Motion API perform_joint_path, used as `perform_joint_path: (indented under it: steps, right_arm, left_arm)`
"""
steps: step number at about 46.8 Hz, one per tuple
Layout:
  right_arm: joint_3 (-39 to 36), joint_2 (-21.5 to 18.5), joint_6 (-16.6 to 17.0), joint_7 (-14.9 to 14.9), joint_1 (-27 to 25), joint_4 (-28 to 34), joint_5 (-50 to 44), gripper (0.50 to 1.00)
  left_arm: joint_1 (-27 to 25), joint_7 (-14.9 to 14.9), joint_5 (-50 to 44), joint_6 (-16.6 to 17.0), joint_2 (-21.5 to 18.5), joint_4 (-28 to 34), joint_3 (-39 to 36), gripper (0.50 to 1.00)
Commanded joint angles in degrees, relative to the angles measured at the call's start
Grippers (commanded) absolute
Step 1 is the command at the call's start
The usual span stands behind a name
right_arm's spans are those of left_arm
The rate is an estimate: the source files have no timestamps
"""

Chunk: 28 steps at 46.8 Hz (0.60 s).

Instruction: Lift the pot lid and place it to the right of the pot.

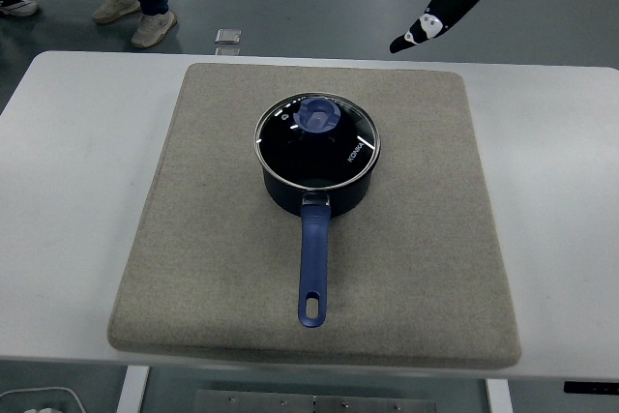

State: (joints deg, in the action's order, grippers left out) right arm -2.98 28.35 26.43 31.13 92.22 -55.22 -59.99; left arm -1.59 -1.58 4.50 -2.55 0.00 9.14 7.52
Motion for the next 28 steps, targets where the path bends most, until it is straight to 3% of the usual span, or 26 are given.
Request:
perform_joint_path:
  steps: [1, 11, 22, 28]
  right_arm:
    - [-0.09, -0.67, -0.07, 0.16, -0.46, -0.33, -0.04, 0.938]
    - [-0.01, -2.60, -0.42, 0.16, -1.95, -1.12, -1.70, 0.936]
    - [0.26, -4.80, -6.30, 0.42, -3.97, -1.12, -7.59, 0.936]
    - [0.96, -5.68, -7.01, 0.42, -3.98, -1.12, -8.12, 0.936]
  left_arm:
    - [0.01, 0.00, -0.02, 0.00, 0.00, 0.00, -0.05, 1.000]
    - [0.01, 0.00, -0.02, 0.00, 0.00, 0.00, -0.05, 1.000]
    - [0.01, 0.00, -0.01, 0.00, 0.00, 0.00, 0.03, 1.000]
    - [0.01, 0.00, -0.01, 0.00, 0.00, 0.00, -0.05, 1.000]
